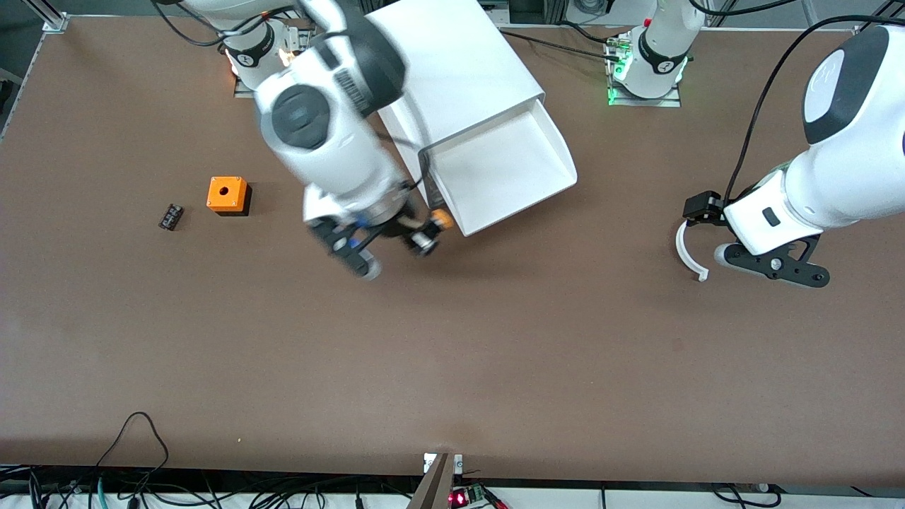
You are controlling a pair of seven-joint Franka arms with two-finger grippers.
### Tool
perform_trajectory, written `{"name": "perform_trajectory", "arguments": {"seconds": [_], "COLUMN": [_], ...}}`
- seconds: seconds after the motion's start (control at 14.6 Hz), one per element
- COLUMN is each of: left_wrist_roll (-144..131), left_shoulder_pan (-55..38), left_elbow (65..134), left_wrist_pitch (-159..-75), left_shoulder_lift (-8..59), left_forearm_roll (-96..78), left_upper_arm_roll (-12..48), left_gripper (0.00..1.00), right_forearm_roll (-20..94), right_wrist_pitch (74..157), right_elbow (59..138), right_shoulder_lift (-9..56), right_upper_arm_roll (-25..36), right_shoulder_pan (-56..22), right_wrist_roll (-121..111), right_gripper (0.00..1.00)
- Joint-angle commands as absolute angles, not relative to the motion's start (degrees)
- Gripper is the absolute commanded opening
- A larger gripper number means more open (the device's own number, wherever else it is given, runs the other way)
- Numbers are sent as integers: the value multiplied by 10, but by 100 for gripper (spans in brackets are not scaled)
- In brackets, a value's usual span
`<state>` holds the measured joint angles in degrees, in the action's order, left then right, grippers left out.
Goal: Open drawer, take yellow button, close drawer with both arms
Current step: 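Carry the yellow button with the right gripper toward the orange box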
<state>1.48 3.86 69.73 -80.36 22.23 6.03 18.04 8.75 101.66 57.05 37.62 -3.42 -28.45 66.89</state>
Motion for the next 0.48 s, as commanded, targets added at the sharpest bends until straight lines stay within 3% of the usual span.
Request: {"name": "perform_trajectory", "arguments": {"seconds": [0.0, 0.41], "left_wrist_roll": [4, 4], "left_shoulder_pan": [38, 38], "left_elbow": [686, 686], "left_wrist_pitch": [-799, -799], "left_shoulder_lift": [224, 224], "left_forearm_roll": [67, 68], "left_upper_arm_roll": [184, 184], "left_gripper": [100, 100], "right_forearm_roll": [101, 91], "right_wrist_pitch": [966, 945], "right_elbow": [579, 620], "right_shoulder_lift": [365, 364], "right_upper_arm_roll": [-43, -25], "right_shoulder_pan": [-219, -125], "right_wrist_roll": [509, 247], "right_gripper": [0, 0]}}
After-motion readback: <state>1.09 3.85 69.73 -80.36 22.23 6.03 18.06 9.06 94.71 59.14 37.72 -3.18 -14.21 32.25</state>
